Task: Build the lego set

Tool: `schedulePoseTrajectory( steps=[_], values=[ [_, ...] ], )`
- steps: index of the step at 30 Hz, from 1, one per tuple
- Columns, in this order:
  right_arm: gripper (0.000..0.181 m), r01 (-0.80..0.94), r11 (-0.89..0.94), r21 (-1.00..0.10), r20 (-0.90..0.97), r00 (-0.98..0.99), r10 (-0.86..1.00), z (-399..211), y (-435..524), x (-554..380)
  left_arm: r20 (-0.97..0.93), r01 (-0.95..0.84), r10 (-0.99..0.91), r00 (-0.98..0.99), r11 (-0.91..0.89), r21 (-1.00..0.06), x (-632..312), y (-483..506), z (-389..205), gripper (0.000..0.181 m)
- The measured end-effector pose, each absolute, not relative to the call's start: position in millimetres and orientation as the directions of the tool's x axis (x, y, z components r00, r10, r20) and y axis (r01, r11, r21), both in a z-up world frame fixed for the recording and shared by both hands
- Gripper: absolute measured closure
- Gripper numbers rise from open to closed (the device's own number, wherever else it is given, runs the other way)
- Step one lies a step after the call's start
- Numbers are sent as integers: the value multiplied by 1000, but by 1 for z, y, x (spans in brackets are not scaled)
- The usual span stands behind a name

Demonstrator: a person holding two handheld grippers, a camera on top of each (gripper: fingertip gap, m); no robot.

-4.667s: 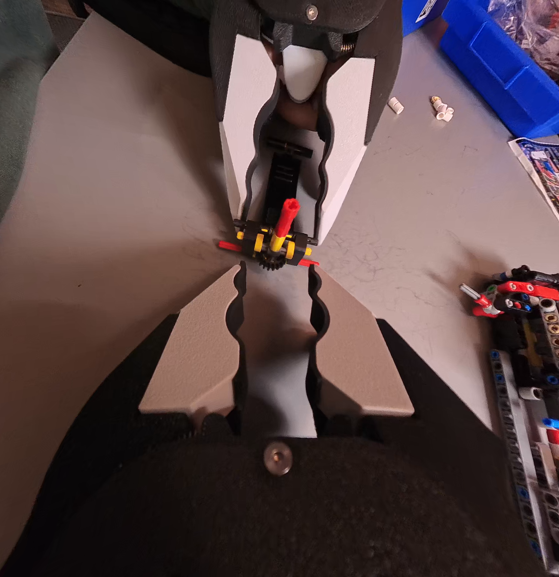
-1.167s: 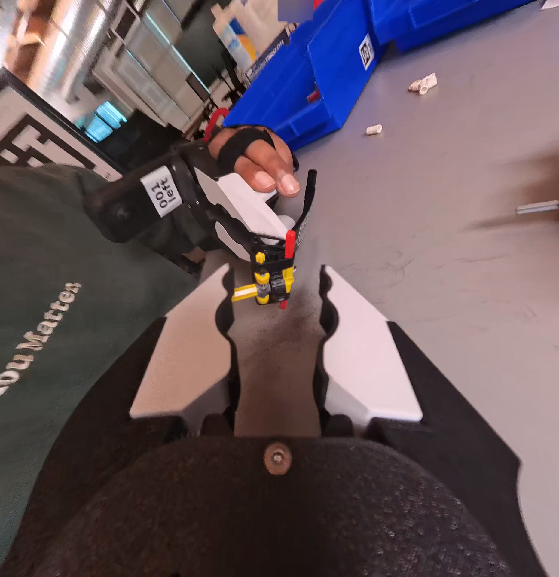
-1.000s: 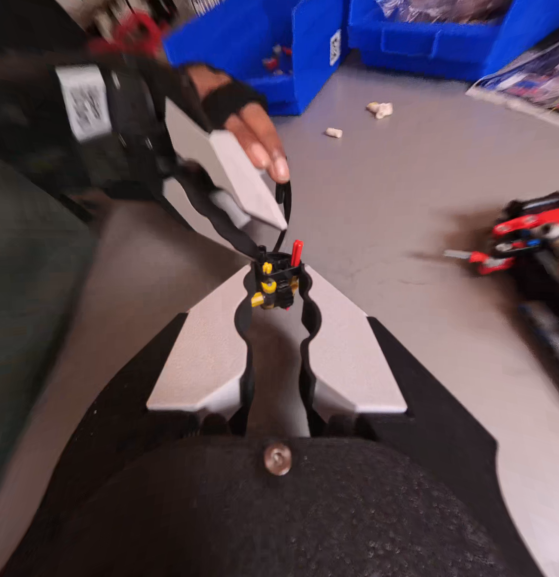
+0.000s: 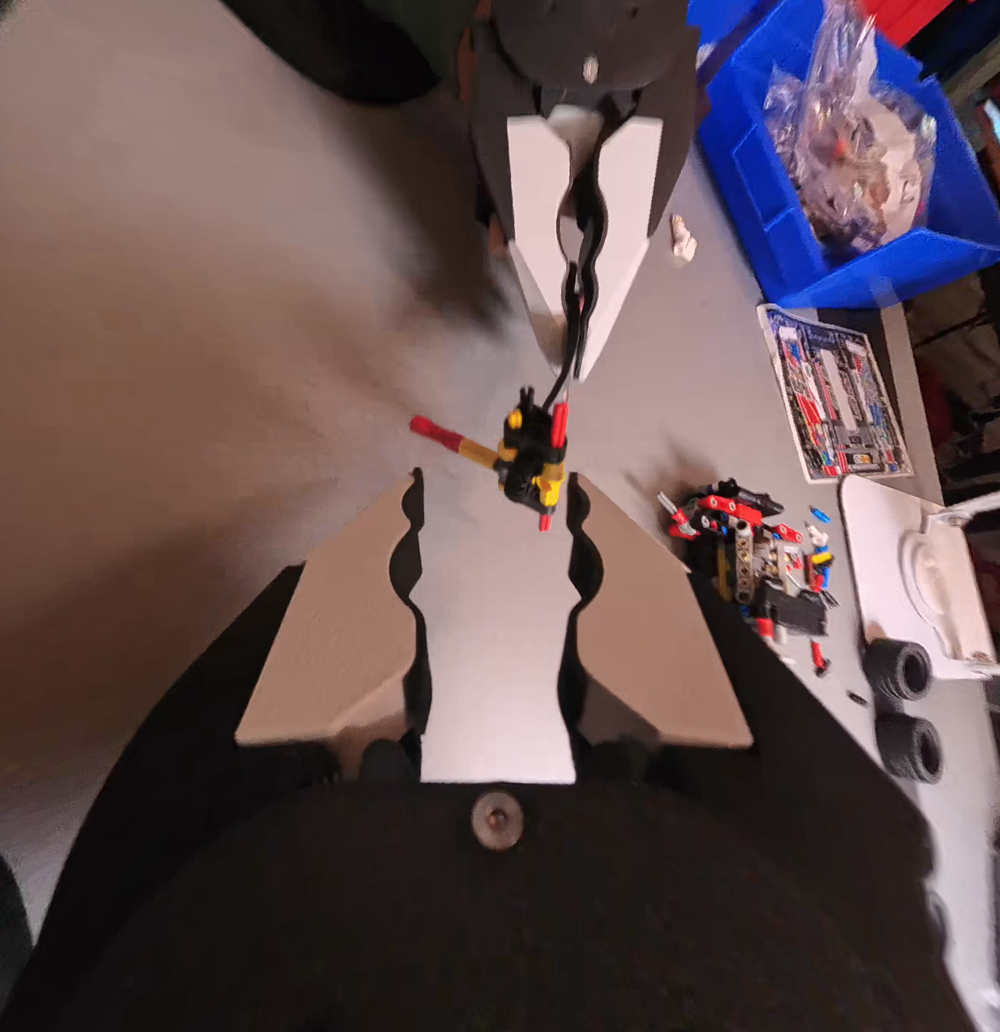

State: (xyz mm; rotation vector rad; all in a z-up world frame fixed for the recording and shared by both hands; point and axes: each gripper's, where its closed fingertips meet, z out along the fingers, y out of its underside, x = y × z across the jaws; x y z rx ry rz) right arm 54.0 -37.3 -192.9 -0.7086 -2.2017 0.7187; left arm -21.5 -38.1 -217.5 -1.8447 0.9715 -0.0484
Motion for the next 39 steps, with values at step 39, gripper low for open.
schedulePoseTrajectory(
  steps=[39],
  values=[
    [157, 323, 852, -412, 706, -477, 523, -230, -61, 93, -478, -749, -694, 539, -136, -649, 14, -55, -242, 166]
  ],
)
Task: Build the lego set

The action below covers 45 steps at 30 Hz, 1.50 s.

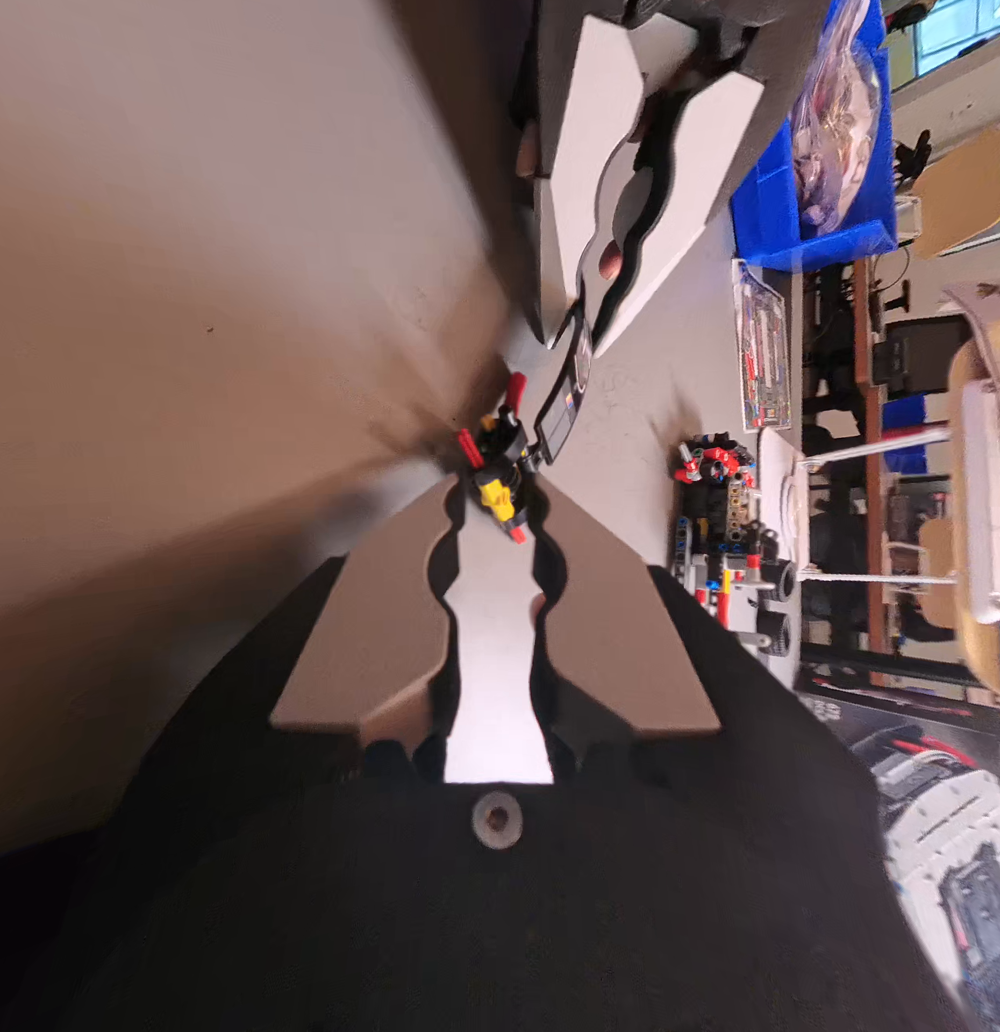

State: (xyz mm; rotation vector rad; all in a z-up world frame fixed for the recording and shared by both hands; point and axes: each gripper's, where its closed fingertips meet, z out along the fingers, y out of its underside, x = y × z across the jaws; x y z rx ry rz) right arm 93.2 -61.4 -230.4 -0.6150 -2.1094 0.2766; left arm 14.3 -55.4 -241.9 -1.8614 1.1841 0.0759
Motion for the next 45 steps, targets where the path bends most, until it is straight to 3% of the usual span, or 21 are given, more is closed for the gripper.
schedulePoseTrajectory(
  steps=[4, 7, 15, 24, 26, 27, 31, 34, 36, 39, 43, 45],
  values=[
    [173, 326, 906, -269, 802, -445, 398, -235, -64, 86, -355, -672, -729, 586, -191, -716, 18, -61, -239, 149],
    [171, 403, 892, -203, 822, -426, 379, -240, -65, 81, -326, -636, -715, 618, -212, -742, 13, -59, -231, 146],
    [151, 392, 650, -651, 479, -451, 753, -210, -90, 74, -360, -643, -653, 666, -258, -721, -9, -52, -228, 155],
    [139, 479, 463, -746, 90, -616, 782, -235, -66, 75, -68, -562, -848, 525, -286, -776, 23, -97, -232, 157],
    [157, 454, 455, -766, 99, -617, 781, -235, -73, 67, -70, -567, -852, 520, -283, -773, 26, -98, -233, 156],
    [157, 454, 453, -767, 117, -596, 795, -234, -72, 64, -77, -565, -845, 529, -283, -775, 25, -96, -233, 156],
    [158, 559, 383, -735, 215, -344, 914, -235, -49, 57, -113, -544, -789, 603, -303, -783, 14, -82, -228, 155],
    [159, 641, 199, -741, 247, -16, 969, -231, -29, 59, -133, -515, -734, 665, -322, -794, 12, -70, -226, 153],
    [159, 631, 127, -765, 217, 67, 974, -228, -41, 55, -148, -516, -706, 693, -341, -786, 12, -65, -229, 150],
    [140, 587, 125, -800, 165, 14, 986, -220, -72, 42, -162, -527, -701, 694, -343, -778, 18, -65, -232, 146],
    [146, 562, 186, -806, 92, -191, 977, -200, -90, 55, -137, -531, -726, 674, -347, -773, 22, -71, -233, 140],
    [147, 533, 333, -777, 200, -293, 935, -189, -79, 68, -98, -523, -747, 658, -360, -773, 26, -75, -233, 131]
  ],
)
